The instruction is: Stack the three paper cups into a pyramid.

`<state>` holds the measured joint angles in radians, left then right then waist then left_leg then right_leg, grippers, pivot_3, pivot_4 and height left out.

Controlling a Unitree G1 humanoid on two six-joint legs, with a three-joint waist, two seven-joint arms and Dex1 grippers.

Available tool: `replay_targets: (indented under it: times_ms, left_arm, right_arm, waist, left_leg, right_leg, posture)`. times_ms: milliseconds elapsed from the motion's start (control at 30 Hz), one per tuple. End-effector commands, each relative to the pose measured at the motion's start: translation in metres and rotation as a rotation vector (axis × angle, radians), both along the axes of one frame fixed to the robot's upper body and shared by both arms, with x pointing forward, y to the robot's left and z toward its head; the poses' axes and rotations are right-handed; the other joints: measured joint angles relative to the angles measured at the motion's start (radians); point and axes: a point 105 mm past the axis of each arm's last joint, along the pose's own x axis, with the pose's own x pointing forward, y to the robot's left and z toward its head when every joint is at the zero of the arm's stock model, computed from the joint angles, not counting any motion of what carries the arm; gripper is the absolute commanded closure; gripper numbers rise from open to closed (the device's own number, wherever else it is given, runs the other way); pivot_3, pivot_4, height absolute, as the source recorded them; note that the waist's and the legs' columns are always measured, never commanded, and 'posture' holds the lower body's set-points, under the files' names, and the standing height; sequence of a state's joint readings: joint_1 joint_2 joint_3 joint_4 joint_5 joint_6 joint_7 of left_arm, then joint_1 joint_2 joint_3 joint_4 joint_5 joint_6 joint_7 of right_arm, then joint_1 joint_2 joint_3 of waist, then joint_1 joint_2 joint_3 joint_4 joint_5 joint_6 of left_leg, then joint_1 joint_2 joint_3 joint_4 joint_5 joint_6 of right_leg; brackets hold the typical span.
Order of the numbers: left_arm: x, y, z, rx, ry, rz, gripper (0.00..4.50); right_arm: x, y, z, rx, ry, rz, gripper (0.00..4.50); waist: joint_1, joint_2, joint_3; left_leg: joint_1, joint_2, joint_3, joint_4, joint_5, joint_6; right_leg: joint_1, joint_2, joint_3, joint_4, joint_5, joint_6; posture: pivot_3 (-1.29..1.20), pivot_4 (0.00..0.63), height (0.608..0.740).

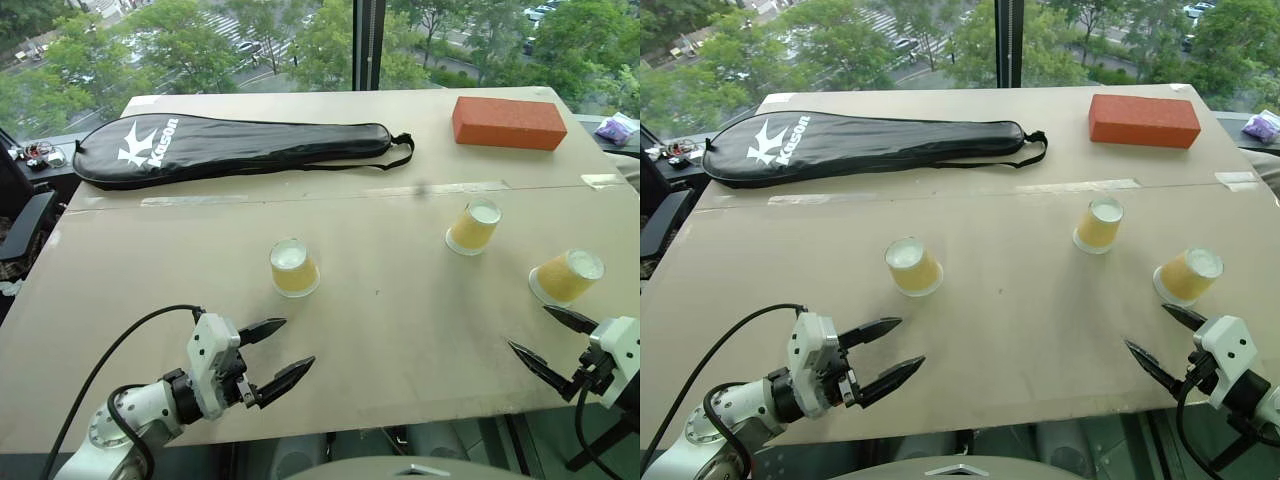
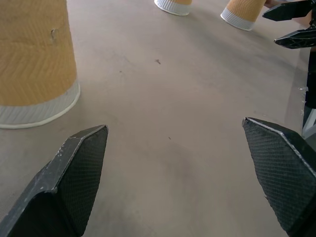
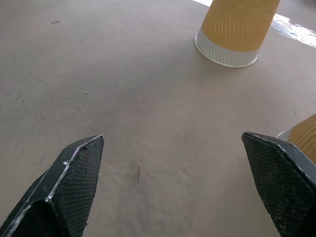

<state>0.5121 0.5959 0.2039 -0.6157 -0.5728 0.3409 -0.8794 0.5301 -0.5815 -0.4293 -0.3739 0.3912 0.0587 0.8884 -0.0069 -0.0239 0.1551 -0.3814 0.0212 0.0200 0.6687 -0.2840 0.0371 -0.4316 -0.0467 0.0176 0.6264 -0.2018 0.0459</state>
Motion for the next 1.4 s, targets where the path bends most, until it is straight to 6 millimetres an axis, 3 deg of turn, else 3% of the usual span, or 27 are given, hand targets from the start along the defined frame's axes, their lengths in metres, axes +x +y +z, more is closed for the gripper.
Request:
replay_targets:
  times_ms: [33,133,400,767,1033,1267,1367,1400]
  left_arm:
    - [0.005,-0.007,0.009,-0.022,-0.05,-0.025,0.0]
    - [0.012,-0.016,0.019,-0.042,-0.085,-0.045,0.0]
    - [0.009,-0.032,0.043,-0.062,-0.156,-0.134,0.0]
    - [0.008,-0.054,0.068,-0.099,-0.182,-0.298,0.0]
    - [0.009,-0.052,0.069,-0.099,-0.178,-0.327,0.0]
    - [0.004,-0.05,0.064,-0.1,-0.17,-0.335,0.0]
    - [0.003,-0.048,0.063,-0.097,-0.17,-0.333,0.0]
    - [0.003,-0.047,0.062,-0.096,-0.17,-0.33,0.0]
  right_arm:
    - [0.009,0.013,0.013,0.018,-0.079,-0.011,0.08]
    - [0.026,0.03,0.027,0.059,-0.169,-0.062,0.08]
    - [0.046,0.027,0.04,0.082,-0.25,-0.183,0.08]
    - [0.043,-0.025,0.062,0.0,-0.436,-0.565,0.08]
    - [0.048,-0.047,0.047,0.04,-0.349,-0.734,0.08]
    - [0.068,-0.052,0.035,0.15,-0.257,-0.786,0.08]
    - [0.072,-0.056,0.033,0.163,-0.246,-0.789,0.91]
    - [0.072,-0.056,0.034,0.165,-0.248,-0.785,1.46]
  waist:
    - [0.004,0.0,0.0]
    - [0.006,0.0,0.001]
    - [0.003,0.001,-0.001]
    - [0.008,0.003,-0.001]
    - [-0.005,0.004,-0.001]
    - [-0.006,0.004,-0.001]
    - [-0.003,0.004,-0.001]
    - [-0.003,0.005,-0.001]
  left_leg:
    - [0.0,0.0,0.0,0.0,0.0,0.0]
    - [0.0,0.0,0.0,0.001,0.0,0.0]
    - [0.002,0.0,0.001,0.006,0.0,0.0]
    - [0.002,0.0,0.001,0.006,0.0,0.0]
    - [0.003,-0.001,0.001,0.006,0.0,0.0]
    - [0.003,0.0,0.002,0.006,0.0,0.0]
    - [0.003,-0.001,0.001,0.006,0.0,0.0]
    - [0.002,-0.001,0.001,0.006,0.0,0.0]
  right_leg:
    - [0.0,0.0,0.0,0.0,0.0,0.0]
    - [0.0,0.0,0.0,0.0,-0.001,0.002]
    - [0.005,-0.001,0.002,0.0,0.0,0.001]
    - [0.005,0.0,0.001,0.001,0.001,0.0]
    - [0.005,0.001,0.002,0.001,0.001,0.0]
    - [0.005,0.001,0.003,0.001,0.001,0.0]
    - [0.005,0.001,0.003,0.001,0.001,0.0]
    - [0.005,0.001,0.002,0.001,0.001,0.0]
  posture:
    - [0.0,0.15,0.74]
    - [0.0,0.15,0.74]
    - [0.0,0.15,0.74]
    - [0.0,0.15,0.74]
    - [0.0,0.15,0.74]
    - [0.0,0.15,0.74]
    - [0.0,0.15,0.74]
    - [0.0,0.15,0.74]
